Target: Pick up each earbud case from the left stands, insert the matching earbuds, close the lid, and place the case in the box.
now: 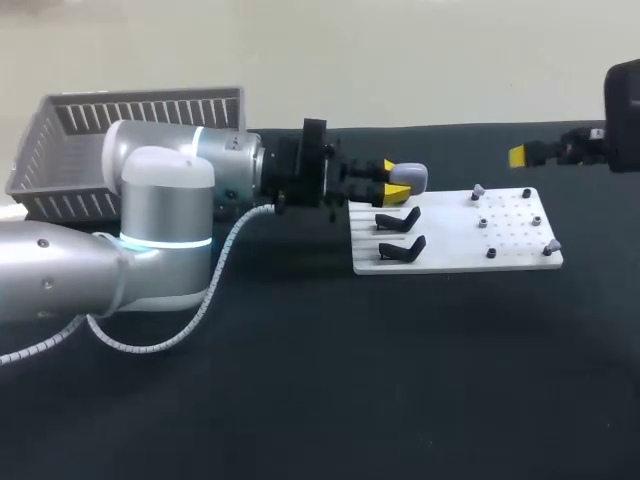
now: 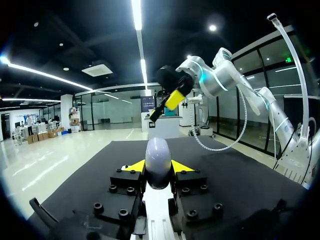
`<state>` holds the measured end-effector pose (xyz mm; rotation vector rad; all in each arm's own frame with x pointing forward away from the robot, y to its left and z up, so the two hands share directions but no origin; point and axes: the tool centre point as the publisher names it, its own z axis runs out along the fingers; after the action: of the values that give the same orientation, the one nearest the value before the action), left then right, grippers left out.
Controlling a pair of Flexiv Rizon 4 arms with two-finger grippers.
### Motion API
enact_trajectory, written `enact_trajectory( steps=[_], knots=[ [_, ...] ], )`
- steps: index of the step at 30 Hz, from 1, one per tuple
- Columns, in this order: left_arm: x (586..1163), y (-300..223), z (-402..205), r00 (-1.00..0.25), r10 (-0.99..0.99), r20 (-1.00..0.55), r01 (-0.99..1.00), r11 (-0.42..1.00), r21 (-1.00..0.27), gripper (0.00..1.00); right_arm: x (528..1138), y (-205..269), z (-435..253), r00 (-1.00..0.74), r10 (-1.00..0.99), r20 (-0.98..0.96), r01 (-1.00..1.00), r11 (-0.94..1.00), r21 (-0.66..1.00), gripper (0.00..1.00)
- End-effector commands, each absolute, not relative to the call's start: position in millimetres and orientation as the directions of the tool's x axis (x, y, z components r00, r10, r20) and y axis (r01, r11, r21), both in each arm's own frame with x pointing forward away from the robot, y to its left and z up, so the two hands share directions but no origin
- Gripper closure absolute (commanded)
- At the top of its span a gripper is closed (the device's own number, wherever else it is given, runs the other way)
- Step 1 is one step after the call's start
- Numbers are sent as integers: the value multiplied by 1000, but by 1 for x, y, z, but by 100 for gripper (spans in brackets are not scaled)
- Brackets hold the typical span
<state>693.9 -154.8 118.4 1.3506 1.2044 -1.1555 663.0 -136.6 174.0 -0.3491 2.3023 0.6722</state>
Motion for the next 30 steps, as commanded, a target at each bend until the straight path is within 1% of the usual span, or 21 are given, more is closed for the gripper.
enact_trajectory(
  steps=[1,6,11,14,17,21,23,25,30],
  knots=[
    [692,-154,118,69,92,-993,997,-53,64,100,621,-101,193,-725,-62,-686,-338,900,276,0],
    [692,-154,118,69,92,-993,997,-53,64,100,611,-72,191,-742,-82,-666,-335,905,261,0],
    [692,-154,118,69,92,-993,997,-53,64,100,606,-52,191,-753,-99,-651,-325,916,236,0],
    [692,-154,118,69,92,-993,997,-53,64,100,606,-43,187,-772,-111,-626,-298,933,201,0],
    [692,-154,118,69,92,-993,997,-53,64,100,610,-32,178,-788,-142,-599,-264,957,120,0],
    [692,-154,118,69,92,-993,997,-53,64,100,617,-25,171,-801,-159,-577,-245,967,74,0],
    [692,-154,118,69,92,-993,997,-53,64,100,621,-22,168,-811,-149,-565,-241,966,90,0],
    [692,-154,118,69,92,-993,997,-53,64,100,625,-20,165,-815,-161,-557,-236,969,65,0],
    [692,-154,118,69,92,-993,997,-53,64,100,636,-18,159,-825,-165,-541,-237,969,65,0]
  ],
)
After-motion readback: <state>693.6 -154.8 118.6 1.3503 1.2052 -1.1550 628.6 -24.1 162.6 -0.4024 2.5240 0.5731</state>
